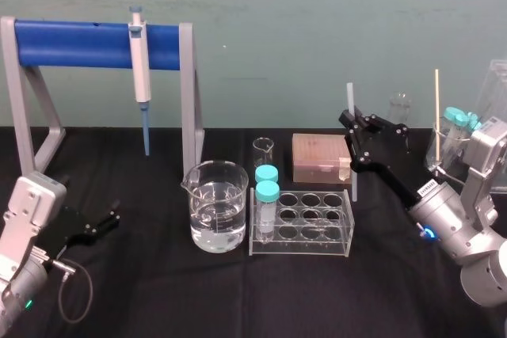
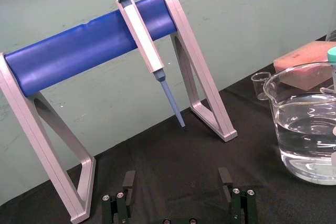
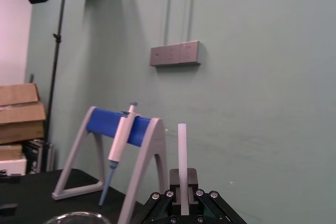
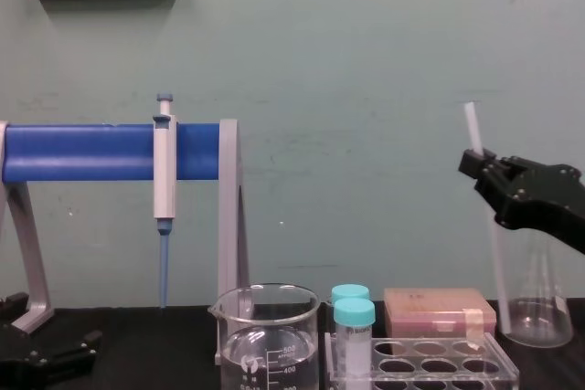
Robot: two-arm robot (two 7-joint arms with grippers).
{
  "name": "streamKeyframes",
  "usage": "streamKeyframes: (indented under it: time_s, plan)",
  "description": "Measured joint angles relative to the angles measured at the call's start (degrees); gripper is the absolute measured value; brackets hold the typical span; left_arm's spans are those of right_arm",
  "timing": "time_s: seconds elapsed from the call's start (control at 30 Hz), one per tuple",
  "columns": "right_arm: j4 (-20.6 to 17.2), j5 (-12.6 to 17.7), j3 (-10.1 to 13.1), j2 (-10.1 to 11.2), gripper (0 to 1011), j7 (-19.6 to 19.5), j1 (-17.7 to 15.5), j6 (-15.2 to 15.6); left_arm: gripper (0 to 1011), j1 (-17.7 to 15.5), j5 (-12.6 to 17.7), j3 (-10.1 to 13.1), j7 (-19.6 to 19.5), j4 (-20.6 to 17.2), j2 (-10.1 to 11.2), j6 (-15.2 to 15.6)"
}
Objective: Pick up the stirring rod with one hand, then place it down.
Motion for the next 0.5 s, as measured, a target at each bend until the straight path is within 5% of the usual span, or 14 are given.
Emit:
streamKeyframes:
  time_s: [0.5]
  plan:
    - [3.86, 2.68, -2.6, -0.92, 72, 5.41, 2.15, 1.49, 1000, 0.0, 0.0, 0.0, 0.0, 0.0, 0.0, 0.0]
